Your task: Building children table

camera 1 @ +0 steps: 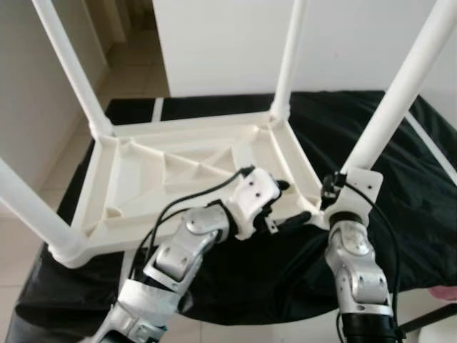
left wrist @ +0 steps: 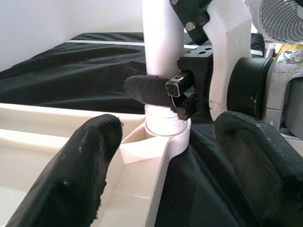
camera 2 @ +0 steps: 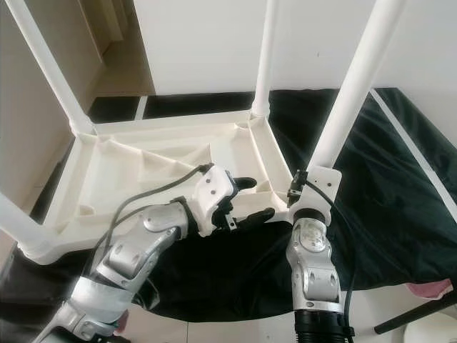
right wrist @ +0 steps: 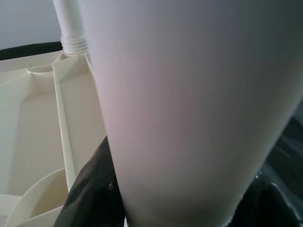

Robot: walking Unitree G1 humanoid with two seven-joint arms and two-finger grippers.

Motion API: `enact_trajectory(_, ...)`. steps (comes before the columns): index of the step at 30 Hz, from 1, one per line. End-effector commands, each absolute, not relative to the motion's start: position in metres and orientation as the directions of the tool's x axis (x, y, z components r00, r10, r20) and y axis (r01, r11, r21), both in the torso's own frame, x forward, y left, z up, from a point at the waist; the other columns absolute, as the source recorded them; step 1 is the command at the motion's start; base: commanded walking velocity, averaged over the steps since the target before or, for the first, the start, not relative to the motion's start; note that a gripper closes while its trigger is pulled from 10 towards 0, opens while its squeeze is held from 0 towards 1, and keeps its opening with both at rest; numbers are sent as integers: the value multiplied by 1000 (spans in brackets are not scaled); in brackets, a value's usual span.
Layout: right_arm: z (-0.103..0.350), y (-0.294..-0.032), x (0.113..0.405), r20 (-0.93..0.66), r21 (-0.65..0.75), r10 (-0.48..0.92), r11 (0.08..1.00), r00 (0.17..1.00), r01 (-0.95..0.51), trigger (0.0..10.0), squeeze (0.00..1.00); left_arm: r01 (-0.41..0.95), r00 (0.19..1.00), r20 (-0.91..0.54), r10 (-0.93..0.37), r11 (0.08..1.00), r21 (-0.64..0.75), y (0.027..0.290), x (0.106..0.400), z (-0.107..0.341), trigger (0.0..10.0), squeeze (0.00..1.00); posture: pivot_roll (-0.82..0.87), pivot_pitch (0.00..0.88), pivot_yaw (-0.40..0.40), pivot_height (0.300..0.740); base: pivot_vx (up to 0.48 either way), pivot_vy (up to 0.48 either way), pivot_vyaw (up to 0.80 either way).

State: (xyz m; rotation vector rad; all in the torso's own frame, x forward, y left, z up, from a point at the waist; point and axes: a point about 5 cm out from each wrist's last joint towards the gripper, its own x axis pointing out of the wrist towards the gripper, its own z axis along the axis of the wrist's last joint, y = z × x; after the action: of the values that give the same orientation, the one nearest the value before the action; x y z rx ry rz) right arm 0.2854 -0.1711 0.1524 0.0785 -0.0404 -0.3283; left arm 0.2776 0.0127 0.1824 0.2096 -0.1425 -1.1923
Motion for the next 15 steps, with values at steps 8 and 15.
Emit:
enact_trajectory(8, 139, -178, 284, 3, 51, -233, 971, 972, 233, 10000, 1000, 919, 321, -20, -947, 306, 248, 15, 274, 180, 10000, 0, -77, 34, 17, 740, 0, 0, 0)
enact_trajectory(15, 139, -183, 285, 36, 24, -141, 990, 989, 140, 10000, 1000, 921, 318, -20, -948, 304, 245, 14, 272, 179, 10000, 0, -79, 28, 18, 740, 0, 0, 0)
